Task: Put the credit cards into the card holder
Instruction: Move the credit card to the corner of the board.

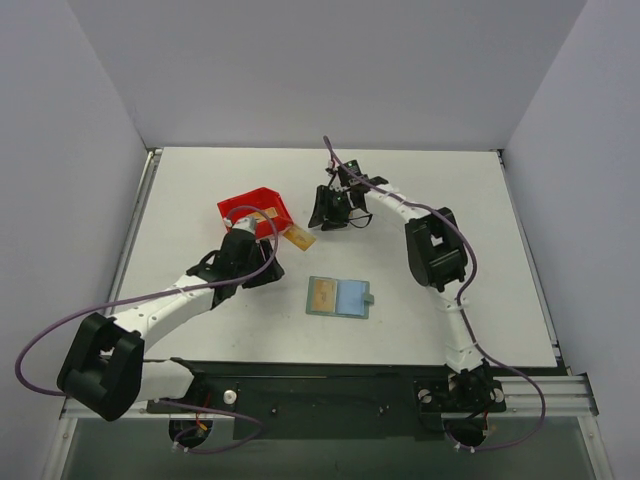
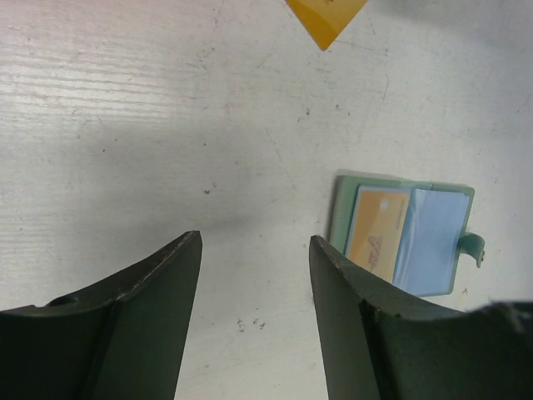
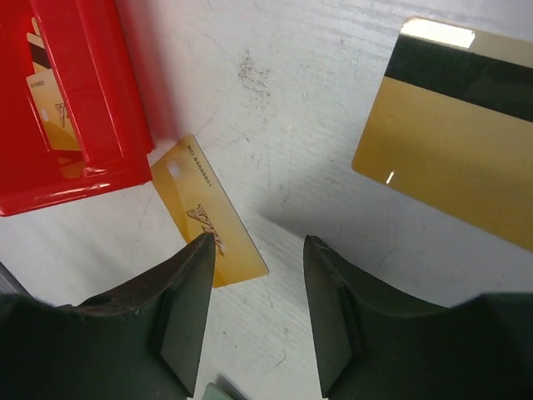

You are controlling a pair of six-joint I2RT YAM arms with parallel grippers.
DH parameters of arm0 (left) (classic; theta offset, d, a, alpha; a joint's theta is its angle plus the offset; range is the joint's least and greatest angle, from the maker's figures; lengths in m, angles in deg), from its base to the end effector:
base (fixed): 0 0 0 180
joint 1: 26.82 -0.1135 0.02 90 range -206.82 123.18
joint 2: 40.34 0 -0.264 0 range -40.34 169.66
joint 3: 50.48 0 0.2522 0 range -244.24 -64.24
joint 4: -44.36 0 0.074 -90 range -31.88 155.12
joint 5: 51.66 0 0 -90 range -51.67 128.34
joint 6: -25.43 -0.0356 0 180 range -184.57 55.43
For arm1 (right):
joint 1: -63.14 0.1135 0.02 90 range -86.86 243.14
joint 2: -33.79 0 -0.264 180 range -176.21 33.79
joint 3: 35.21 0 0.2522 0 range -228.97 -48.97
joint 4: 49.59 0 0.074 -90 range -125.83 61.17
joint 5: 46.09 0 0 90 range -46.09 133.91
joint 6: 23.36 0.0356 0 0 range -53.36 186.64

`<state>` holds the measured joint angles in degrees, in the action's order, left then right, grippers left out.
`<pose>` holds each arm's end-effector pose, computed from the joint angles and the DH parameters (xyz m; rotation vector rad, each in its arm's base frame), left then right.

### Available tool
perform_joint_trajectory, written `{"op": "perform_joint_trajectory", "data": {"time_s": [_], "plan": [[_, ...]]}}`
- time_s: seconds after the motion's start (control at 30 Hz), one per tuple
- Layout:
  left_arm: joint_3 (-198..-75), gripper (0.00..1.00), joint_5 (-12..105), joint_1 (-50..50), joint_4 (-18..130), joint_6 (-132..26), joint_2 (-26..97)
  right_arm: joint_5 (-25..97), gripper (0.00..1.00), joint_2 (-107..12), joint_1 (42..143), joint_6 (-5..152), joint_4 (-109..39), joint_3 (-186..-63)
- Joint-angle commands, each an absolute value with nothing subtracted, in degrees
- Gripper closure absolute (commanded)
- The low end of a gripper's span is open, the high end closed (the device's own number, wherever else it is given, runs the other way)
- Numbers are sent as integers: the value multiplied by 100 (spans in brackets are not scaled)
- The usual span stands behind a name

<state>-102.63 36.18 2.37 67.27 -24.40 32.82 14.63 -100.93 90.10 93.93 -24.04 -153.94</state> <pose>0.2258 -0.1246 0.1998 -0.2492 2.3916 -0.5446 0.4617 0.2544 0.1619 -0.2757 2.4051 1.0523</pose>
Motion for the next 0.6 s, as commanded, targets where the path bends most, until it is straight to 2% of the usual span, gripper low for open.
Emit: {"op": "perform_joint_trajectory", "data": {"time_s": [0.0,0.33,0.57], "plan": [[-10379,36,3526,122,6858,-2537,3093,1183,57,-10366,9126,9257,-1958,-16084],[-10282,36,3596,-177,6858,-2589,3032,954,58,-10939,9293,9020,-1545,-16762],[-10247,36,3649,-362,6779,-2642,3093,928,63,-11062,9495,8800,-1395,-16745]]}}
